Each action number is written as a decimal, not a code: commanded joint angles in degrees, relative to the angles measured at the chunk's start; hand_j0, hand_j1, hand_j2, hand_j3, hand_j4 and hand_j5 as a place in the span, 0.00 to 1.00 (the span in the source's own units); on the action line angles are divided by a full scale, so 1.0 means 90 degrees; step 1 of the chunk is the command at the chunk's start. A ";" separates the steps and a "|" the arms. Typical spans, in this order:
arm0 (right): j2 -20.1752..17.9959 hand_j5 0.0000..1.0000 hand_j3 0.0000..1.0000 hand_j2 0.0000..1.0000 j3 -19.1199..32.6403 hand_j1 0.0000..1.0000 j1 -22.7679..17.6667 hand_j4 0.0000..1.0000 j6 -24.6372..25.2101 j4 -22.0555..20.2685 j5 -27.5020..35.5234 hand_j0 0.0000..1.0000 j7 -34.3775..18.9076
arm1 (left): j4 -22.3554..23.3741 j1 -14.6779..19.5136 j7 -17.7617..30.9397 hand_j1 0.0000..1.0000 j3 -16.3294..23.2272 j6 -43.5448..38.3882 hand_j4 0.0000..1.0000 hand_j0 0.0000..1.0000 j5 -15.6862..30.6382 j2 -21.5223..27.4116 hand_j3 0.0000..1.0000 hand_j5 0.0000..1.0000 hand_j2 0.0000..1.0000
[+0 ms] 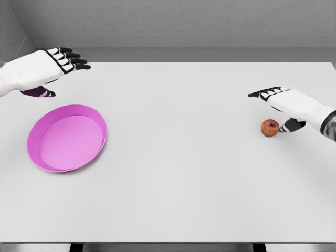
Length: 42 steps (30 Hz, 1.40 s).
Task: Put the apple on the plate with both arms
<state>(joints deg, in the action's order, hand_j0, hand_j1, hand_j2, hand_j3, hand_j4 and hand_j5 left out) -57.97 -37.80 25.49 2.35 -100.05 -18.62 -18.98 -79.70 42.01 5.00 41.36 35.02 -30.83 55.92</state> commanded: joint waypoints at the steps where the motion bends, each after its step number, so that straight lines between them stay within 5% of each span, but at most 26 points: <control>1: 0.0103 1.00 1.00 1.00 -0.0263 1.00 0.0010 1.00 0.0188 0.0042 0.0008 1.00 -0.0332 | -0.0002 0.0000 0.0050 1.00 -0.0005 -0.0003 1.00 1.00 0.0037 0.0008 1.00 1.00 1.00; 12: 0.0211 1.00 1.00 1.00 -0.0312 1.00 0.0322 1.00 0.0930 0.0218 0.0008 1.00 -0.1250 | -0.0002 -0.0010 0.0050 1.00 0.0014 -0.0003 1.00 1.00 0.0047 -0.0002 1.00 1.00 1.00; 25: 0.0465 1.00 1.00 1.00 -0.0702 1.00 0.0772 1.00 0.0920 0.1038 0.0008 1.00 -0.1260 | -0.0002 -0.0078 0.0137 1.00 0.0004 -0.0003 1.00 1.00 0.0037 -0.0012 1.00 1.00 1.00; 42: 0.0631 1.00 1.00 1.00 -0.1113 1.00 0.1133 1.00 0.0911 0.1117 0.0008 1.00 -0.1260 | 0.0008 -0.0078 0.0137 1.00 0.0004 -0.0003 1.00 1.00 0.0037 -0.0012 1.00 1.00 1.00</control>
<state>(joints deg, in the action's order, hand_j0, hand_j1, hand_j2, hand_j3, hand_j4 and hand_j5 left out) -52.23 -47.64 35.68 10.50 -90.30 -18.51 -30.41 -79.66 41.31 6.27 41.44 35.03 -30.84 55.77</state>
